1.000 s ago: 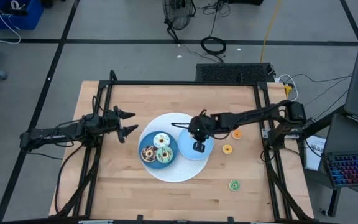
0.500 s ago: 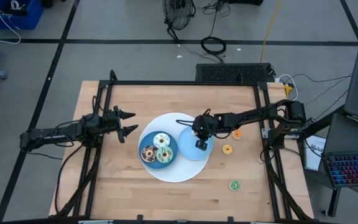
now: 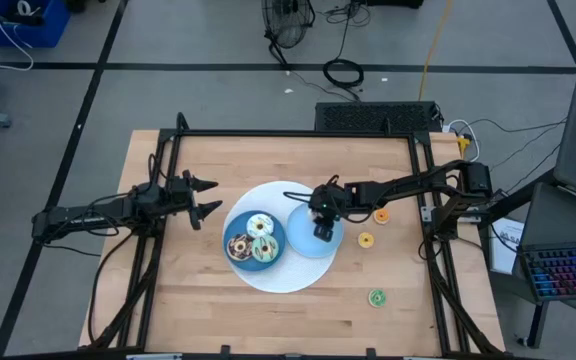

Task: Pick & Place donuts
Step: Put the small white donut on the light blue plate, then put the top small yellow donut on the light blue plate

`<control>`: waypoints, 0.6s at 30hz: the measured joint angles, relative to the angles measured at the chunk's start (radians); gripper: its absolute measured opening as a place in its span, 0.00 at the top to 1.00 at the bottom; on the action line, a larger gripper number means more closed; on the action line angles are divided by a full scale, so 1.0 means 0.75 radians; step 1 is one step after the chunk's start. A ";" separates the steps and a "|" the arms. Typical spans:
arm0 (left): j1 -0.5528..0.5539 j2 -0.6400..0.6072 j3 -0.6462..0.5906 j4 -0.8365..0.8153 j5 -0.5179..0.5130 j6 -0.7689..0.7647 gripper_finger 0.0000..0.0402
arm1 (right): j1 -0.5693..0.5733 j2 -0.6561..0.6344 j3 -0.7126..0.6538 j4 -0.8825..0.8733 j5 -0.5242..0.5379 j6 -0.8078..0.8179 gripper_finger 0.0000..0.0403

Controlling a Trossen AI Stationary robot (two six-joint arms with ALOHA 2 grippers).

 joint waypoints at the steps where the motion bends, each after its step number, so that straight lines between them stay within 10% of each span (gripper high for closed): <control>1: 0.000 0.000 0.000 0.000 0.000 0.000 0.21 | 0.000 0.000 0.000 0.006 0.000 0.011 0.57; 18: 0.000 0.000 0.000 0.000 0.000 0.000 0.21 | 0.000 -0.001 0.067 -0.065 -0.002 0.029 0.30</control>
